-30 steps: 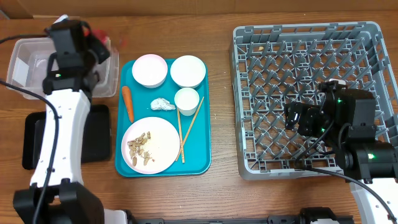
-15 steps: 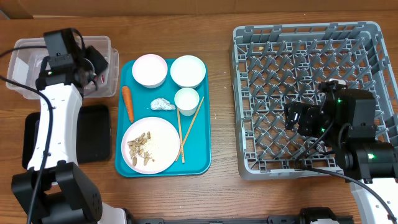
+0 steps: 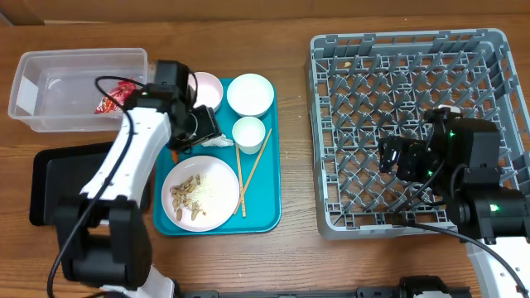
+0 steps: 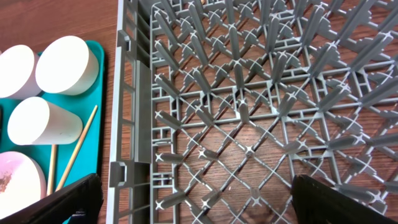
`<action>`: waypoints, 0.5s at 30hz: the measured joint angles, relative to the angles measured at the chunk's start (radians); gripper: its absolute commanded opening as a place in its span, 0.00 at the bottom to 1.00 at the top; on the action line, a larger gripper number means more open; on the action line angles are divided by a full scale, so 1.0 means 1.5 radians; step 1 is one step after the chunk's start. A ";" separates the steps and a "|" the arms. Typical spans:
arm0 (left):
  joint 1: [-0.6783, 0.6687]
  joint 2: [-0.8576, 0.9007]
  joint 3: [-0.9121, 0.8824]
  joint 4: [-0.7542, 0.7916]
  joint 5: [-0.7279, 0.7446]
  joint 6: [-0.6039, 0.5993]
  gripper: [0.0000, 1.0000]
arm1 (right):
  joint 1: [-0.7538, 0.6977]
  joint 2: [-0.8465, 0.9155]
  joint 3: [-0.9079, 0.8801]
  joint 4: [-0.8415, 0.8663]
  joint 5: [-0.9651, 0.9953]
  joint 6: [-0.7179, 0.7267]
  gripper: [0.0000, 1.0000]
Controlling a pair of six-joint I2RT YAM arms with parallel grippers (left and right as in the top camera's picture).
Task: Sort waste into correct bins and load items into the dishwasher
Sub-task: 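Grasp the crumpled white tissue with the left gripper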
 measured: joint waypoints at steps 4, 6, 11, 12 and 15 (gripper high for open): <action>-0.005 0.058 -0.001 0.038 -0.014 -0.007 0.64 | 0.000 0.000 0.000 -0.004 -0.001 0.001 1.00; -0.005 0.081 -0.002 0.073 -0.017 -0.008 0.64 | 0.000 0.000 0.000 -0.004 0.000 0.001 1.00; -0.005 0.118 -0.002 0.108 -0.020 -0.025 0.67 | 0.000 0.000 0.000 -0.005 0.000 0.000 1.00; -0.005 0.125 -0.002 0.108 -0.020 -0.026 0.66 | 0.000 0.000 0.000 -0.004 0.000 0.000 1.00; -0.006 0.149 -0.002 0.107 -0.020 -0.029 0.38 | 0.000 0.000 0.000 -0.004 0.000 0.000 1.00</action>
